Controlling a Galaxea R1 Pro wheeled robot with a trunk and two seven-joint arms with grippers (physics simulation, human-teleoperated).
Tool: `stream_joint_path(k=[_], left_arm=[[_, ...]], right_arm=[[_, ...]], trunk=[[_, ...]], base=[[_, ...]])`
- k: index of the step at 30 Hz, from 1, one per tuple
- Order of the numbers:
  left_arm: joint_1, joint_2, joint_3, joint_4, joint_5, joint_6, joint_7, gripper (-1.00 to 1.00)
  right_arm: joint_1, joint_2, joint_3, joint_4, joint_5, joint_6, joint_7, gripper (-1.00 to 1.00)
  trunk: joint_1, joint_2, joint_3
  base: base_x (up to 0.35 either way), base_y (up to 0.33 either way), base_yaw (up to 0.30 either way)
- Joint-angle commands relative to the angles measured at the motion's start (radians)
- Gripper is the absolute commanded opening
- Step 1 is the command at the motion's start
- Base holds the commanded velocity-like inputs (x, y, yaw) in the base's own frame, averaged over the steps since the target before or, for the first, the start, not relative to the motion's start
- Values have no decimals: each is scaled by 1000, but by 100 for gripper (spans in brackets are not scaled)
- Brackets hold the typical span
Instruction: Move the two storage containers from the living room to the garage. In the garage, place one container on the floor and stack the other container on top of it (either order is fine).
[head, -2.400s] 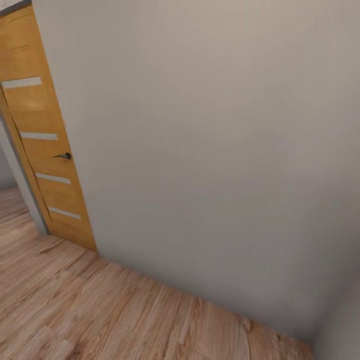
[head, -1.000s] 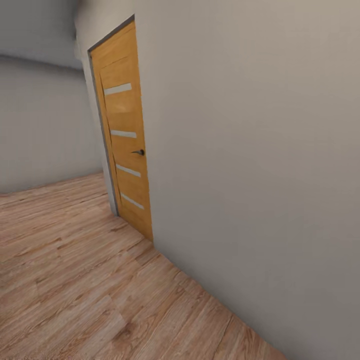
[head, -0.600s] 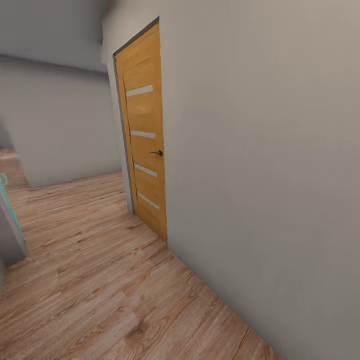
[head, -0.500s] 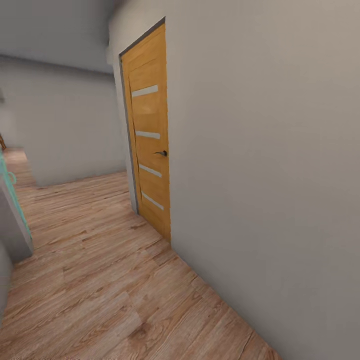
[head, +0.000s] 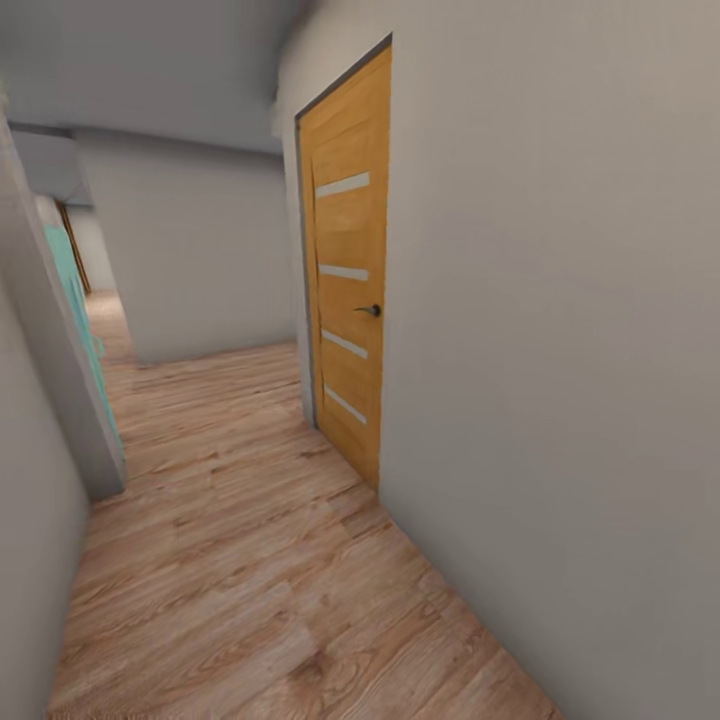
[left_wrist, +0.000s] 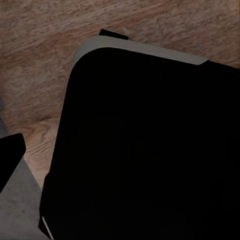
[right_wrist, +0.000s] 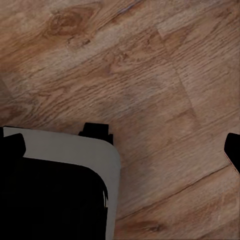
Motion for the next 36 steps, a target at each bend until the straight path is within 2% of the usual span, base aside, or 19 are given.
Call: stream_joint_path(k=[1, 26, 36], left_arm=[[0, 0, 5, -1, 2, -2, 0, 100], [0, -1, 4, 0, 2, -2, 0, 100], [0, -1, 3, 1, 3, -1, 6, 100]], right_arm=[[-1, 0, 6, 3, -10, -6, 6, 100], [-1, 1, 4, 3, -12, -6, 3, 100], [-1, 3, 4, 5, -14, -3, 3, 100]], trunk=[[0, -1, -1], [0, -1, 0], [0, -1, 1]], base=[[101, 0, 282], [103, 0, 282], [245, 0, 282]])
